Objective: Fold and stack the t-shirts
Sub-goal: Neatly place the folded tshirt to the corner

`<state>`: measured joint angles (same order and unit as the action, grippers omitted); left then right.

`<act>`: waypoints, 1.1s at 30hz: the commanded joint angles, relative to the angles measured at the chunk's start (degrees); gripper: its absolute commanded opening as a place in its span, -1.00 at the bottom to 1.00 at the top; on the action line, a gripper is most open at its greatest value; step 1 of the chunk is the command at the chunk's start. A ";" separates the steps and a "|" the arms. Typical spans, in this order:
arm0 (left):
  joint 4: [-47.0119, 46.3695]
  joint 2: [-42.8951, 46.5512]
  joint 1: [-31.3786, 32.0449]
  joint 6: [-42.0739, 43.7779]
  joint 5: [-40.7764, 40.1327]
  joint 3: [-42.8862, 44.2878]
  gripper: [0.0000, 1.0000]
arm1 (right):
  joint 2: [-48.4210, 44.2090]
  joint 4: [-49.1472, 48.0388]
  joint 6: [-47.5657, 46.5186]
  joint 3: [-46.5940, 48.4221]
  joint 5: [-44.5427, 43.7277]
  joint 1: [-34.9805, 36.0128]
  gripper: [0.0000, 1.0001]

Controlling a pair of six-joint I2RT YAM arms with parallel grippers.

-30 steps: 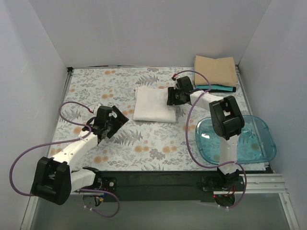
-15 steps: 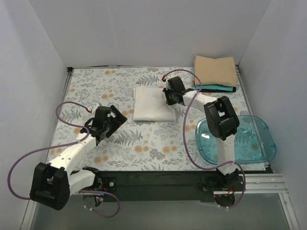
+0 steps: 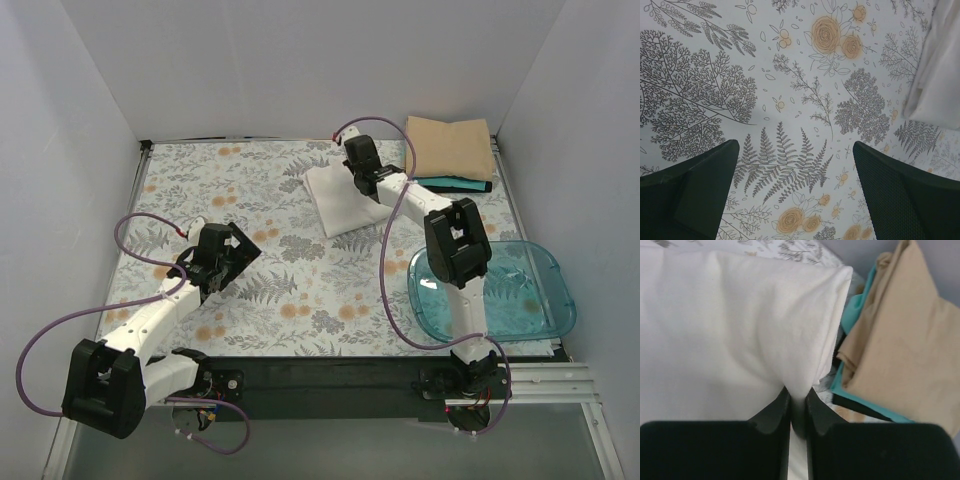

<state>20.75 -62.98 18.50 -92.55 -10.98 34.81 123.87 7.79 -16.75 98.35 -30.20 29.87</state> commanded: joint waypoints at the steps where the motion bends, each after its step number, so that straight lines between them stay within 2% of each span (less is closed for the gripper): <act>1: 1.39 1.11 0.13 0.44 -3.69 0.08 0.95 | 0.93 -2.16 -8.27 6.05 -8.20 -1.65 -0.97; 5: 1.48 0.05 0.13 0.36 -4.31 0.52 0.95 | 2.16 -3.22 -11.37 10.01 -12.78 -3.67 -0.97; 12: 1.13 -3.64 0.13 0.09 -4.84 2.98 0.95 | 4.71 -4.89 -14.09 17.31 -14.28 -7.45 -0.97; 22: 1.04 -6.54 0.13 -1.14 -4.22 3.87 0.96 | 6.47 -6.91 -15.23 25.31 -14.45 -11.23 -0.97; 33: 1.40 -5.31 0.13 -1.84 -3.52 4.30 0.96 | 1.47 -9.46 -16.91 27.51 -11.03 -12.82 -0.97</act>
<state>22.11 -69.78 18.50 -93.95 -13.98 37.19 130.98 4.54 -32.40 122.17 -41.34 17.58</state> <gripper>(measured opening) 0.978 0.177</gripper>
